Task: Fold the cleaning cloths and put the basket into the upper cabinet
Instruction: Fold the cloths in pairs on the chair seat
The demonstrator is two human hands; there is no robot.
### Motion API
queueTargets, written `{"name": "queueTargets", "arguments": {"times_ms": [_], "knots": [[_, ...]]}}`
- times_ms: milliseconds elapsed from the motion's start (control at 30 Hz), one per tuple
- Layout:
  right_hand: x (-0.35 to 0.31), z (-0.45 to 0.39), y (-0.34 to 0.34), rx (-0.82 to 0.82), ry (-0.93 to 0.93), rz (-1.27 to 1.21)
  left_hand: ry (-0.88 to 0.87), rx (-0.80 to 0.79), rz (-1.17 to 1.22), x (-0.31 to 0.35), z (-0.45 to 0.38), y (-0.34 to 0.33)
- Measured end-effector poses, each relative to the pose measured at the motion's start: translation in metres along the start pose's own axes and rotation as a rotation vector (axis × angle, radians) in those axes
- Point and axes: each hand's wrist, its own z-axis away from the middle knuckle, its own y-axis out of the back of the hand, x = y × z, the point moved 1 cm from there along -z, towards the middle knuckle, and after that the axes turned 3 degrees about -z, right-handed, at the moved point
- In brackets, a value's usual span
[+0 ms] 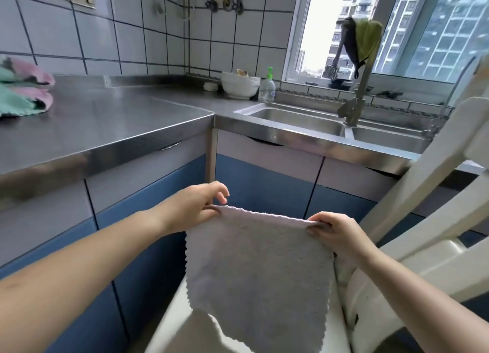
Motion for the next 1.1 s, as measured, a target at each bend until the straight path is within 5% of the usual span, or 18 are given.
{"name": "queueTargets", "arguments": {"times_ms": [233, 400, 500, 933, 1100], "knots": [[0.002, -0.031, 0.027, 0.339, -0.065, -0.184, 0.177, 0.237, -0.150, -0.008, -0.028, 0.025], [-0.002, -0.018, 0.033, 0.450, -0.047, -0.389, -0.005, 0.380, -0.174, 0.002, -0.026, 0.040], [0.012, 0.005, 0.011, 0.436, -0.081, -0.344, -0.086, 0.252, -0.104, -0.002, -0.008, 0.021], [0.075, 0.176, -0.132, -0.065, -0.423, -0.148, 0.260, -0.518, -0.018, -0.016, 0.143, -0.148], [0.077, 0.202, -0.142, -0.084, -0.515, -0.141, 0.394, -0.471, 0.174, -0.017, 0.164, -0.156]]}}
